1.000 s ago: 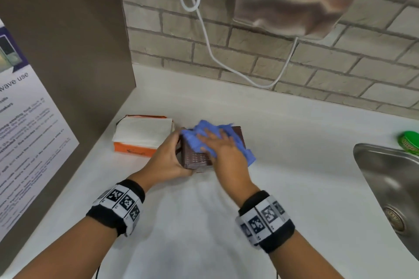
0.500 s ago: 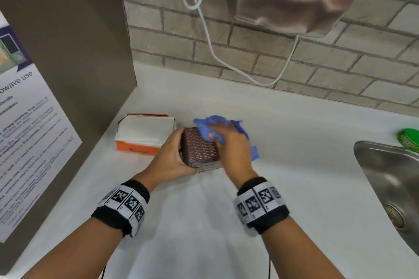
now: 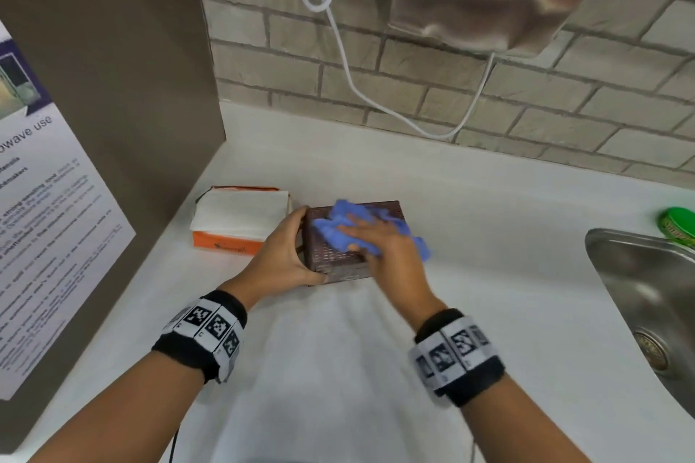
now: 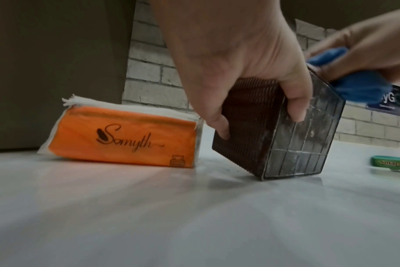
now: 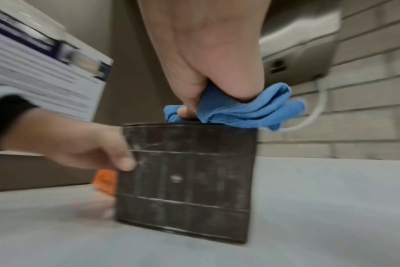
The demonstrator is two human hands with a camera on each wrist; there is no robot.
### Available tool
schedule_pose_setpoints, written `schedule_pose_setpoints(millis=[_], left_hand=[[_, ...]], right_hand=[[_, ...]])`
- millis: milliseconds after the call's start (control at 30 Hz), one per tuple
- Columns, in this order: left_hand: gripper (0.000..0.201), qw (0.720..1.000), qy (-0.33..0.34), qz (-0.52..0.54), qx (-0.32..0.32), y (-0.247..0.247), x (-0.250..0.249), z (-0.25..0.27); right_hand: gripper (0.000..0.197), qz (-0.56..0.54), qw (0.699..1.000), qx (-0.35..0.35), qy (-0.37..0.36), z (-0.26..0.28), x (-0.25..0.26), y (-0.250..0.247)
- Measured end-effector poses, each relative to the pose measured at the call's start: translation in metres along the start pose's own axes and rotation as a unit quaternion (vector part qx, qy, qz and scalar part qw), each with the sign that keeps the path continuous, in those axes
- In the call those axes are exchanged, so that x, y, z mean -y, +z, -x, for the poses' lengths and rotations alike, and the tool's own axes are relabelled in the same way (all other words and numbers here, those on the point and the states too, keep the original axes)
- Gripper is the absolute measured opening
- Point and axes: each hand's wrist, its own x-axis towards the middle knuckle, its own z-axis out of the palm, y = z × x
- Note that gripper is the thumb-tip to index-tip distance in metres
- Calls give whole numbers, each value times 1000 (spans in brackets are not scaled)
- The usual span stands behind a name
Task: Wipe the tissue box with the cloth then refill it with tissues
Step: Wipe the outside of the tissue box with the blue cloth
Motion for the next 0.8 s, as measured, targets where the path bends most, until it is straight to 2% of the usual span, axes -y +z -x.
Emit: schedule_pose_setpoints(millis=[67, 133, 167, 267, 367, 400, 433, 500, 567, 600, 667, 733, 800], left_hand=[[113, 1000, -22, 0, 1, -1, -7, -1], [112, 1000, -29, 12, 1, -1, -11, -2], [109, 999, -35, 12, 3, -1, -17, -1], [94, 998, -60, 28, 8, -1, -19, -2], [62, 993, -111, 40, 16, -4, -16, 6], [57, 991, -127, 39, 17, -4, -15, 7], [54, 993, -115, 30, 21, -3, -16, 8], [70, 998, -57, 29, 11, -2, -20, 6], [91, 999, -38, 35, -2, 0, -22, 1], [97, 999, -35, 31, -2, 2, -24, 1], [102, 999, -41, 26, -5, 2, -20, 1], [103, 998, -57, 26, -8, -1, -18, 0], [101, 997, -67, 33, -6, -3, -17, -2]], right_hand=[[39, -54, 995, -67, 50, 4, -30, -25], [40, -134, 981, -109, 87, 3, -35, -35], [38, -143, 980, -105, 92, 1, -28, -33], [37, -13, 997, -46, 61, -4, 4, -3], [47, -17, 999, -8, -29, -3, 38, 33], [49, -20, 999, 9, -42, -2, 38, 35], [50, -26, 999, 21, -38, -3, 32, 33], [48, -65, 998, 22, 0, -2, 10, 14], [47, -114, 991, -64, -3, 5, -21, -5], [52, -143, 984, -100, 18, 12, -35, -13], [60, -189, 971, -124, 73, 16, -48, -19], [56, -158, 970, -154, 100, 10, -39, -12], [49, -76, 984, -139, 82, 3, -13, 0]])
